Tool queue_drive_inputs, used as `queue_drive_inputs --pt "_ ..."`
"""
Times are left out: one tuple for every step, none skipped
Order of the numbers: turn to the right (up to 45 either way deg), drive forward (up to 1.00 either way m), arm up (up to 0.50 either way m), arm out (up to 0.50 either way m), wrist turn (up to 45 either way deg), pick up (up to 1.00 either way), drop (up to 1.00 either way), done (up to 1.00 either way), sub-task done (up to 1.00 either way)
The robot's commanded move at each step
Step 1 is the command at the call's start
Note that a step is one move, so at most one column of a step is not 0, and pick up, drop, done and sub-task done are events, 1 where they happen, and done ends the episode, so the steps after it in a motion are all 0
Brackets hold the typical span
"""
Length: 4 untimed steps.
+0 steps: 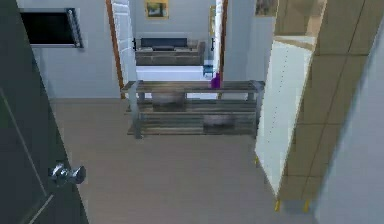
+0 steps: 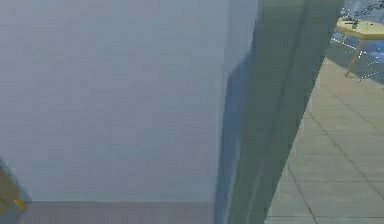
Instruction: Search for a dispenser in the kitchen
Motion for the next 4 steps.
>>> queue_drive_inputs --pt "6.0 0.0 0.0 0.0 0.0 0.0 0.0 0.0 0.0" --pt "0.0 1.0 0.0 0.0 0.0 0.0 0.0 0.0 0.0" --pt "3.0 0.0 0.0 0.0 0.0 0.0 0.0 0.0 0.0" --pt "0.0 0.5 0.0 0.0 0.0 0.0 0.0 0.0 0.0"
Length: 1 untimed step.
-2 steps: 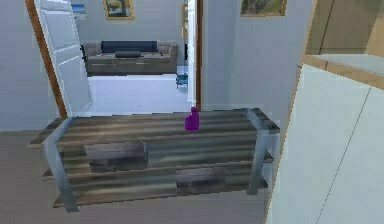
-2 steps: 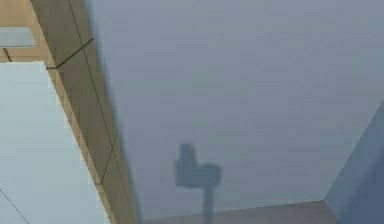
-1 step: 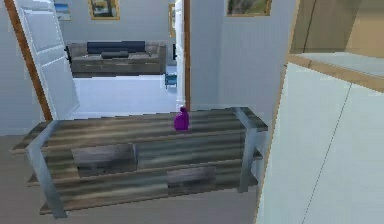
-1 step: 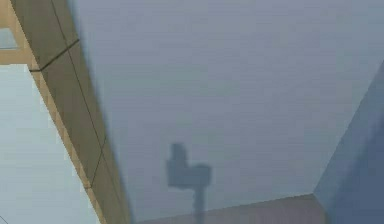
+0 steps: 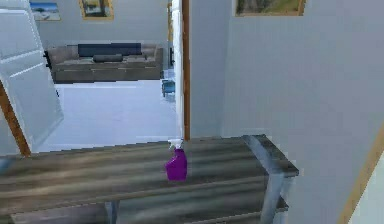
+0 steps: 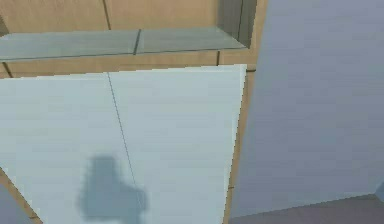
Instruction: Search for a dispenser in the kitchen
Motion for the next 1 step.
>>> queue_drive_inputs --pt "0.0 0.0 0.0 0.0 0.0 0.0 0.0 1.0 0.0"
